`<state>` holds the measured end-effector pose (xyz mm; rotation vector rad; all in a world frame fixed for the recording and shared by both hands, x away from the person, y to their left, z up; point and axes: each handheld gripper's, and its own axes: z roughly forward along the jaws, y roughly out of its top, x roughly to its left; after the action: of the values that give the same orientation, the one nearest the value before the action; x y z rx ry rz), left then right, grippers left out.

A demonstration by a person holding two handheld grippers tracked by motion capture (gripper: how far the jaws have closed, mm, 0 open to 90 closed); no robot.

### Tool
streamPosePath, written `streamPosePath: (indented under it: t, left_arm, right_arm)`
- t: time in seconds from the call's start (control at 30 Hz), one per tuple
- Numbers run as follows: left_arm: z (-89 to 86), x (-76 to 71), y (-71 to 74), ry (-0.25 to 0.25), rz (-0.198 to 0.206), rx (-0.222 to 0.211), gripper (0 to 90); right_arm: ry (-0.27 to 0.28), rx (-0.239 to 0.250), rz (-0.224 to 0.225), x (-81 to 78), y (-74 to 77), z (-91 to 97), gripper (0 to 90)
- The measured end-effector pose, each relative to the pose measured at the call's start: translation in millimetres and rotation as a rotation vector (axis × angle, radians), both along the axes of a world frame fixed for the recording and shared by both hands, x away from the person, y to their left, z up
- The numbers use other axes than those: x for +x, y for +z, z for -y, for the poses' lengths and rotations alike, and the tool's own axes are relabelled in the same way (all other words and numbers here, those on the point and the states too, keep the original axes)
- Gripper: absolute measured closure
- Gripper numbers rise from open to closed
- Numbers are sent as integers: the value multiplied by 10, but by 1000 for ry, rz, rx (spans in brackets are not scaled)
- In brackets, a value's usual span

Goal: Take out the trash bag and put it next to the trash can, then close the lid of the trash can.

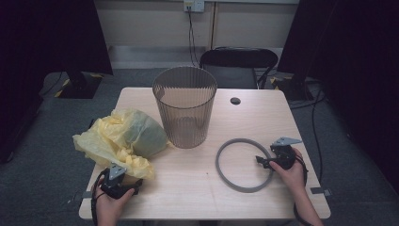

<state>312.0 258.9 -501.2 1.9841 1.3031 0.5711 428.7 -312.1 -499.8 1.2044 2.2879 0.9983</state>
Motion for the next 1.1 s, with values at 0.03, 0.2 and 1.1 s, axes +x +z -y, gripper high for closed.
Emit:
streamPosePath:
  t: [0.03,0.2,1.1]
  left_arm:
    - [0,0,0,0,0,0,191]
    - [0,-14,0,1,-1,3,183]
    - [-1,-14,0,-1,-2,4,178]
  right_arm:
    - [-3,0,1,-4,-1,-2,138]
    - [-15,0,3,-18,0,-8,145]
    - [-131,26,38,-150,25,8,643]
